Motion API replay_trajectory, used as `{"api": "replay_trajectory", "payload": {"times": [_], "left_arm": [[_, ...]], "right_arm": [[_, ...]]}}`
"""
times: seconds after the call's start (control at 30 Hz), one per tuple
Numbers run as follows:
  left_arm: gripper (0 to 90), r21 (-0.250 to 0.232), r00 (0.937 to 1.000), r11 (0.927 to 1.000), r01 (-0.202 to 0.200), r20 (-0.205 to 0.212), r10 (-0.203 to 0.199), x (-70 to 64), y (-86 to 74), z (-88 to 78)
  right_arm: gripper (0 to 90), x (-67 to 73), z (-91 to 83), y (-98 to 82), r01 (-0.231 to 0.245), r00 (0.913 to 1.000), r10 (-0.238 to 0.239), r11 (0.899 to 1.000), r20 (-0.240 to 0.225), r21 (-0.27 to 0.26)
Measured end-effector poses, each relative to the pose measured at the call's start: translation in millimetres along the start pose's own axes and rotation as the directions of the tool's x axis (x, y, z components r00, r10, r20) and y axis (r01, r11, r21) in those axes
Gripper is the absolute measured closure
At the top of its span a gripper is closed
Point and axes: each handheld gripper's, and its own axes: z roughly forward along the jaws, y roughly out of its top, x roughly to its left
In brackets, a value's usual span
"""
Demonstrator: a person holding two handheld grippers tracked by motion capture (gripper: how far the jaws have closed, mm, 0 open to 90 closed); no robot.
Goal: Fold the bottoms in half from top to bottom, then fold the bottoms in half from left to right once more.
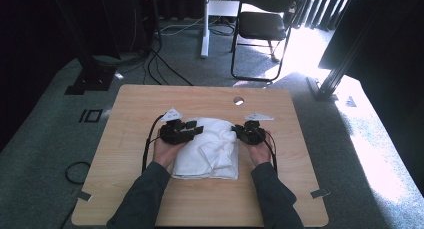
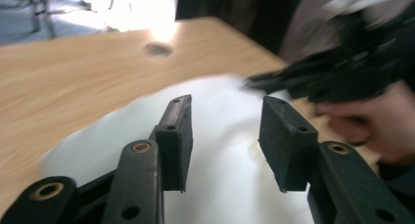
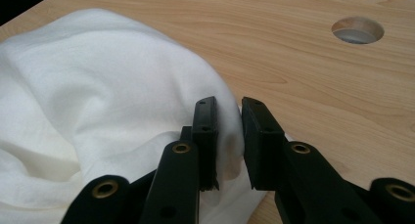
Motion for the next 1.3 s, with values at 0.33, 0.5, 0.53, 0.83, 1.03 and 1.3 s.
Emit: {"api": "replay_trajectory", "payload": {"times": [0.33, 0.5, 0.53, 0.83, 1.03, 1.3], "left_arm": [[56.1, 0.077, 0.9996, 0.9970, -0.002, -0.029, 0.005, -0.4, -21.6, 24.5], [56.0, 0.079, 0.9995, 0.9968, -0.002, -0.032, 0.004, 0.0, -21.4, 24.0], [55.9, 0.079, 0.9994, 0.9968, -0.004, -0.033, 0.007, -0.3, -21.5, 24.2], [53.8, 0.098, 0.9975, 0.9949, -0.026, -0.063, 0.032, -5.2, -23.4, 30.7], [53.8, 0.102, 0.9969, 0.9945, -0.022, -0.072, 0.030, -4.6, -25.2, 32.7], [53.8, 0.112, 0.9963, 0.9936, -0.017, -0.082, 0.026, -4.3, -27.2, 35.9]], "right_arm": [[58.1, -0.4, -12.4, 1.9, 0.026, 0.9993, -0.026, 1.000, 0.027, -0.006], [54.1, 0.1, -35.4, 5.1, 0.038, 0.9990, -0.037, 0.998, 0.027, -0.059], [53.8, 1.7, -40.7, 5.3, 0.040, 0.9990, -0.038, 0.997, 0.022, -0.072], [52.8, 39.8, -76.6, 2.7, 0.120, 0.9904, -0.129, 0.980, -0.048, -0.159], [51.5, 55.4, -59.1, -7.9, 0.183, 0.9809, -0.188, 0.979, -0.049, -0.089], [59.4, 37.2, -14.9, -23.2, 0.130, 0.9915, -0.130, 0.991, 0.002, 0.041]]}}
